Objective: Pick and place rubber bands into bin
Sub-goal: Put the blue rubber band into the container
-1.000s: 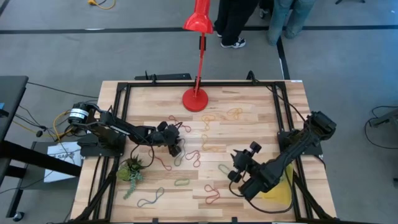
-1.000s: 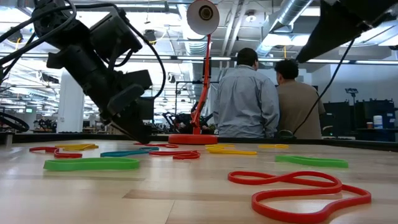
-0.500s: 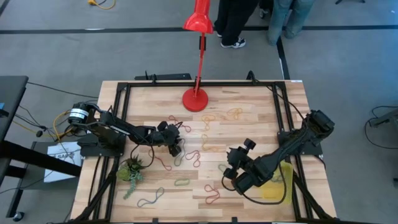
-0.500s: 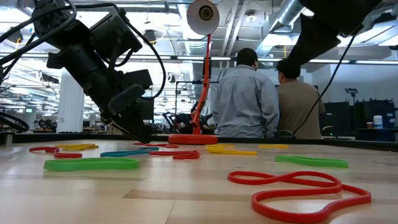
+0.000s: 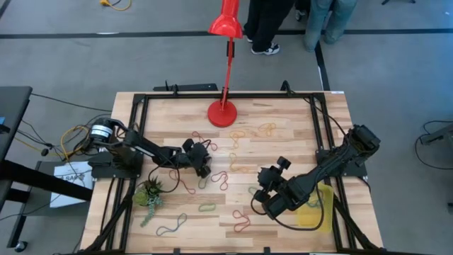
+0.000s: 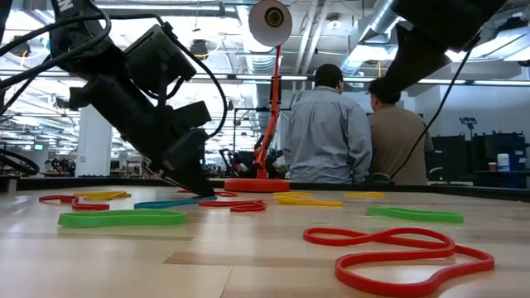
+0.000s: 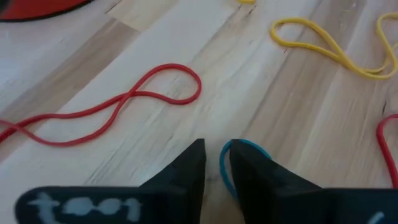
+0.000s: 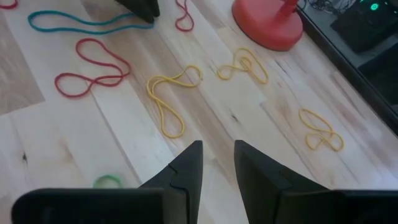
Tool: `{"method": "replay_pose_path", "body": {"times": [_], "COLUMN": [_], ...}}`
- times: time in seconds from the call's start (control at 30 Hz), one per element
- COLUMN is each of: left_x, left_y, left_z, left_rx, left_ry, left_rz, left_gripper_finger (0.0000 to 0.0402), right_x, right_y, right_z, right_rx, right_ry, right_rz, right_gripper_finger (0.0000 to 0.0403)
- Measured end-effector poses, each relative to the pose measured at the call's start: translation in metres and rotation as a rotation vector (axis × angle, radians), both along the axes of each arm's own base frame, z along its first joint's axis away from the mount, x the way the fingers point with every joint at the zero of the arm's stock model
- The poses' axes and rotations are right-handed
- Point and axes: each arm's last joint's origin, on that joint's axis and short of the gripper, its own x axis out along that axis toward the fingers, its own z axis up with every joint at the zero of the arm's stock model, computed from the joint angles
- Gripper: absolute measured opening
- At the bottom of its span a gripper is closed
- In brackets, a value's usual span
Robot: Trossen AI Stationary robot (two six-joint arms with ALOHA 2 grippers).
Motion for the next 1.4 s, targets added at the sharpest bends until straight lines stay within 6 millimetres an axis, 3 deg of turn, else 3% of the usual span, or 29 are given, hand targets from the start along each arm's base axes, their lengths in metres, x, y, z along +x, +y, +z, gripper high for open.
{"method": "replay_pose_path", "body": {"times": [0.17, 0.4, 0.73, 1.1, 1.4], "left_x": [0.0, 0.0, 0.004, 0.003, 0.009], "left_y": [-0.007, -0.018, -0.033, -0.041, -0.036], "left_z": [-0.001, 0.004, 0.048, 0.055, 0.07], "left_rx": [-0.001, -0.033, -0.071, -0.021, 0.056], "left_ry": [-0.007, -0.032, -0.159, -0.192, -0.288], "left_rz": [-0.025, -0.037, -0.201, -0.236, -0.265], "left_gripper_finger": [0.0008, 0.0001, 0.0, 0.0, 0.0], "right_x": [0.001, 0.005, 0.029, 0.04, 0.049], "right_y": [-0.001, -0.007, -0.027, -0.037, -0.055], "right_z": [0.0, 0.0, 0.001, 0.001, 0.001], "right_rx": [0.0, 0.004, 0.162, 0.22, 0.239], "right_ry": [0.0, -0.006, -0.121, -0.09, -0.102], "right_rz": [-0.004, -0.027, -0.146, -0.111, -0.156], "right_gripper_finger": [0.0087, 0.0087, 0.0087, 0.0087, 0.0087]}}
